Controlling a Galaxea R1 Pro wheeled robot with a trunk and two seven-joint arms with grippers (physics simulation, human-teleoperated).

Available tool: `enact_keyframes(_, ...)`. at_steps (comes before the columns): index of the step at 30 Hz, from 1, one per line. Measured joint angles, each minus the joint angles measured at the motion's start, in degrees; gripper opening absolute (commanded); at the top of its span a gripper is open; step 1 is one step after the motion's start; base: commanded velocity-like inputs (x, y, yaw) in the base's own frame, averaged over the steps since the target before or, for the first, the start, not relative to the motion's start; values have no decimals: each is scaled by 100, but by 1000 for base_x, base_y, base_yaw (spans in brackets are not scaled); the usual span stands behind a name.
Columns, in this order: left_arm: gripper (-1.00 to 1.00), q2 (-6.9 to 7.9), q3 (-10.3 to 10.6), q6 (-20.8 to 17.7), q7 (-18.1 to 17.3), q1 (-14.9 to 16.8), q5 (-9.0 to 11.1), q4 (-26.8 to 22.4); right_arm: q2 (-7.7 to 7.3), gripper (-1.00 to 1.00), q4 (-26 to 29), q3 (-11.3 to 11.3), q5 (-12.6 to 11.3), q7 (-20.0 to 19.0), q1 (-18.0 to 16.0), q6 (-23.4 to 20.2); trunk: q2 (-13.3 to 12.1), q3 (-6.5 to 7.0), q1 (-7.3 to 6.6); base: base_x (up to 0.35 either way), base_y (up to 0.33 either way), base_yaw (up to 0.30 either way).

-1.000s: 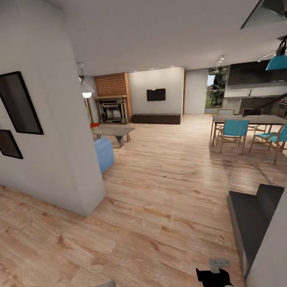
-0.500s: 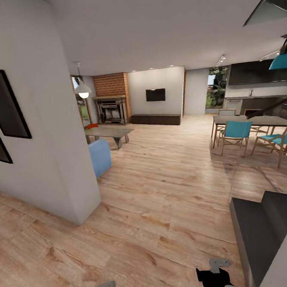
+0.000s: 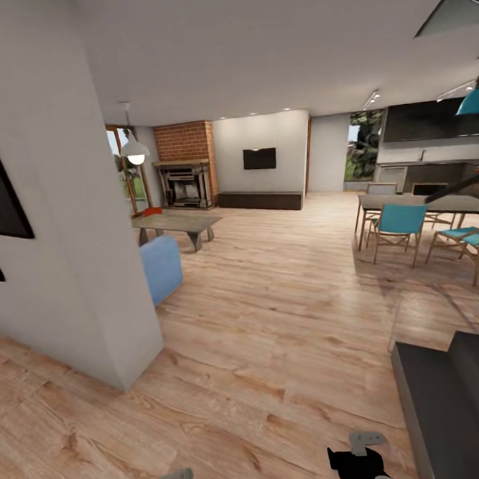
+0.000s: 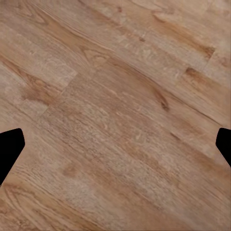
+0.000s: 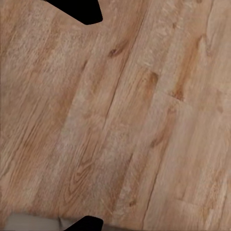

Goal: Move the two storage containers from the living room to the garage. In the garage, place one container on the floor and stack the other container on top of it (either order is fine).

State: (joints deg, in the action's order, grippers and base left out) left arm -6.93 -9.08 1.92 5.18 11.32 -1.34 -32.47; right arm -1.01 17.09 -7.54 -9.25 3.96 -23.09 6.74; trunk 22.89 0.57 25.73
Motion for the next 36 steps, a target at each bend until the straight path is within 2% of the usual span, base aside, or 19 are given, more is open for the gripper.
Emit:
enact_keyframes(28, 100, 13, -9, 9, 0, 0, -1, 0, 2, 100, 0, -32, 39, 0, 0, -35, 0, 0, 0, 325, 0, 0)
enact_keyframes(36, 100, 8, 1, 1, 0, 2, -1, 1, 9, 100, 0, -24, 32, 1, 0, -35, 0, 0, 0, 325, -93, 0)
